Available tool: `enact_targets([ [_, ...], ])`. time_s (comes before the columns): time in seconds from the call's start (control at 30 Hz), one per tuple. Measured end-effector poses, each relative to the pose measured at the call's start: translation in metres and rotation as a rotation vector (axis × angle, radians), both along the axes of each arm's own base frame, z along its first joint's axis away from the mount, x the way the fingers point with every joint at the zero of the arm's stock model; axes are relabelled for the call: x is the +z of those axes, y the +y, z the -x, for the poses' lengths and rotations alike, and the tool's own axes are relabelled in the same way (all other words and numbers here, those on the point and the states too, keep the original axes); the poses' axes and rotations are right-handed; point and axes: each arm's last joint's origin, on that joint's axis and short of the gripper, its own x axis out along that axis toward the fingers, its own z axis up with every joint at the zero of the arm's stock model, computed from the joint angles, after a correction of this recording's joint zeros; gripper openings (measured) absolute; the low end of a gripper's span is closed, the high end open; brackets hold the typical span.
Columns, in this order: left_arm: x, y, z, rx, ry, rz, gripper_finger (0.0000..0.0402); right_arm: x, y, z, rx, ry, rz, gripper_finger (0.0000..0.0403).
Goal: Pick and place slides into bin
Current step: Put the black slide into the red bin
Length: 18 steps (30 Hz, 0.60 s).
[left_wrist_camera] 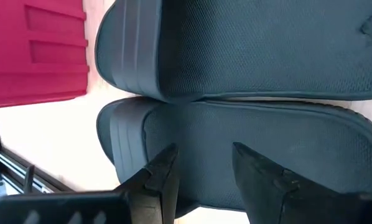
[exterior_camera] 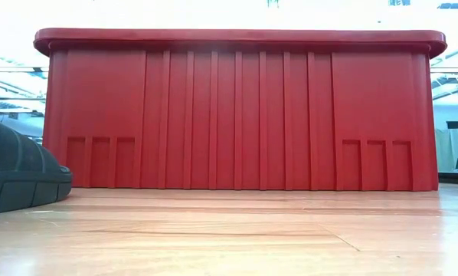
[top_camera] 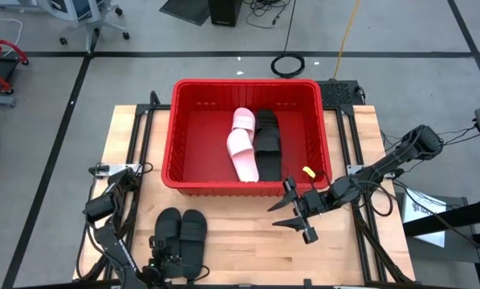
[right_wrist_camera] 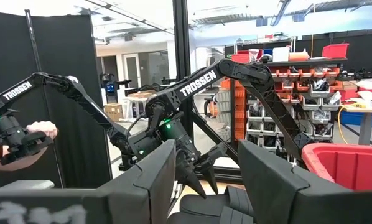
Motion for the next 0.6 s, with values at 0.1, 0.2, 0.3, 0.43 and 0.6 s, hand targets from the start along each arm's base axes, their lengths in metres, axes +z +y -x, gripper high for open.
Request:
enact_targets([
  [0.1, 0.0, 0.0, 0.0, -0.011, -0.007, -0.006, 0.0143, 0.0, 0.0, 0.0, 0.0, 0.002, 0.001, 0.0164],
  [0.2, 0.005, 0.002, -0.001, -0.016, -0.027, 0.0, 0.0143, 0.0, 0.0, 0.0, -0.002, 0.002, 0.001, 0.0164],
  [0.3, 0.016, 0.005, 0.0, -0.03, -0.061, 0.011, 0.0143, 0.0, 0.0, 0.0, -0.002, 0.002, 0.001, 0.0164],
  [0.43, 0.027, 0.012, 0.004, -0.047, -0.12, 0.002, 0.0143, 0.0, 0.0, 0.0, -0.003, 0.002, 0.0, 0.0164],
  [0.6, 0.013, 0.029, 0.013, -0.003, -0.073, -0.049, 0.0143, 0.0, 0.0, 0.0, -0.003, 0.002, 0.0, 0.0164],
])
